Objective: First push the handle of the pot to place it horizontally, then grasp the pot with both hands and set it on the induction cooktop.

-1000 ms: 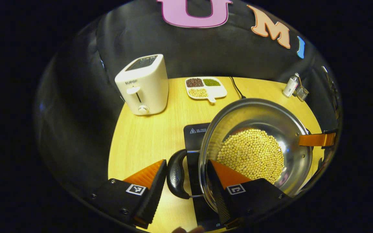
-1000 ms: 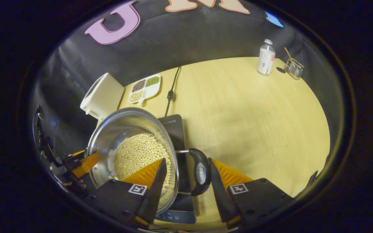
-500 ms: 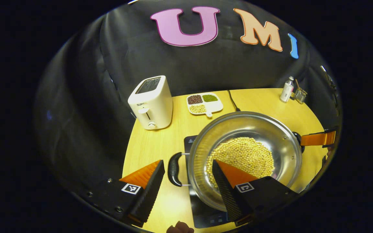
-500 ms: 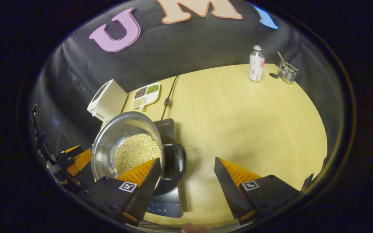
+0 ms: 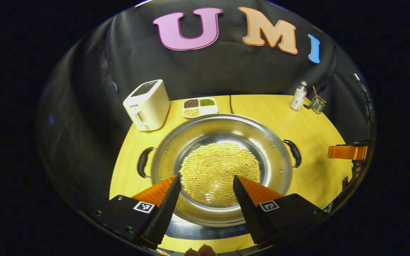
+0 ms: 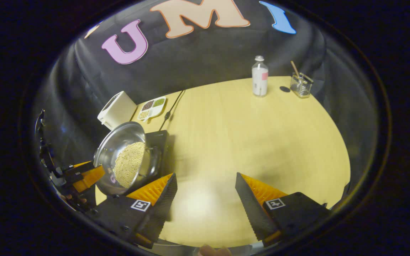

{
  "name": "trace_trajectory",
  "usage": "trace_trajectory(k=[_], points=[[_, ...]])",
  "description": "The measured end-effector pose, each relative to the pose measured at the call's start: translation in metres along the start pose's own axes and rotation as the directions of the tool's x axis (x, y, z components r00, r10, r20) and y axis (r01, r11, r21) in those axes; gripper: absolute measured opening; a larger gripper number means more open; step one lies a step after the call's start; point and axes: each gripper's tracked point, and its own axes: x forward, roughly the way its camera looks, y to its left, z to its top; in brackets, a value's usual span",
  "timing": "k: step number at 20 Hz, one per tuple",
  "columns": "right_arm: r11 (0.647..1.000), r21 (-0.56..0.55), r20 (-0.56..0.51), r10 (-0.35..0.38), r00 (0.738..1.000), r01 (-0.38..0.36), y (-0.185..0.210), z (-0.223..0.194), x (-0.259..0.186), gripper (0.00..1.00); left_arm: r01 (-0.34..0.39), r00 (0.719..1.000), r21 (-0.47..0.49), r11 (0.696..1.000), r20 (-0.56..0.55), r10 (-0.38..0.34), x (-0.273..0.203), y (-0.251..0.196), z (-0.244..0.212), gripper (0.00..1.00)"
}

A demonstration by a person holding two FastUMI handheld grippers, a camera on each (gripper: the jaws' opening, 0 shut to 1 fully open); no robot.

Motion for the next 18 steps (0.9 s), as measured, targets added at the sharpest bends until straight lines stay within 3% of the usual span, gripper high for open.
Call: trace_trajectory(k=[4,5,6,7,8,10,11,12,13,14,18], points=[[1.0,-0.013,0.012,0.011,1.0,-0.011,-0.056,-0.014,-0.022,0.94,0.014,1.0,-0.034,0.999,0.007,-0.014,-0.015,-0.065,-0.009,0.91],[1.0,-0.013,0.018,0.022,1.0,-0.022,-0.066,-0.017,-0.028,1.0,0.016,1.0,-0.045,0.999,0.016,-0.016,-0.02,-0.079,-0.011,0.9],[0.999,-0.017,0.032,0.037,0.999,-0.036,-0.076,-0.017,-0.034,0.94,0.016,1.0,-0.051,0.999,0.024,-0.015,-0.024,-0.094,-0.011,0.91],[0.998,-0.022,0.046,0.058,0.997,-0.057,-0.081,-0.017,-0.041,1.0,0.014,0.999,-0.055,0.998,0.035,-0.012,-0.03,-0.107,-0.011,0.91],[0.996,-0.028,0.065,0.081,0.995,-0.079,-0.083,-0.015,-0.047,0.94,0.01,0.999,-0.055,0.998,0.051,-0.007,-0.036,-0.119,-0.01,0.91],[0.992,-0.041,0.113,0.123,0.986,-0.119,-0.085,-0.005,-0.06,0.94,0.006,0.996,-0.059,0.998,0.084,-0.001,-0.05,-0.142,-0.007,0.91],[0.99,-0.042,0.134,0.142,0.981,-0.137,-0.082,-0.002,-0.069,1.0,0.014,0.994,-0.063,0.998,0.109,-0.007,-0.058,-0.153,-0.002,0.91],[0.987,-0.046,0.163,0.16,0.974,-0.154,-0.079,0.006,-0.079,0.94,0.025,0.991,-0.063,0.998,0.134,-0.016,-0.066,-0.164,0.004,0.9],[0.985,-0.061,0.205,0.171,0.964,-0.161,-0.076,0.017,-0.091,1.0,0.032,0.986,-0.059,0.998,0.163,-0.022,-0.074,-0.172,0.013,0.87],[0.984,-0.082,0.238,0.176,0.955,-0.161,-0.074,0.026,-0.1,0.93,0.036,0.981,-0.056,0.998,0.191,-0.025,-0.082,-0.177,0.022,0.9],[0.978,-0.135,0.351,0.199,0.915,-0.161,-0.057,0.058,-0.148,0.94,0.059,0.96,-0.057,0.997,0.276,-0.041,-0.112,-0.189,0.057,0.9]])
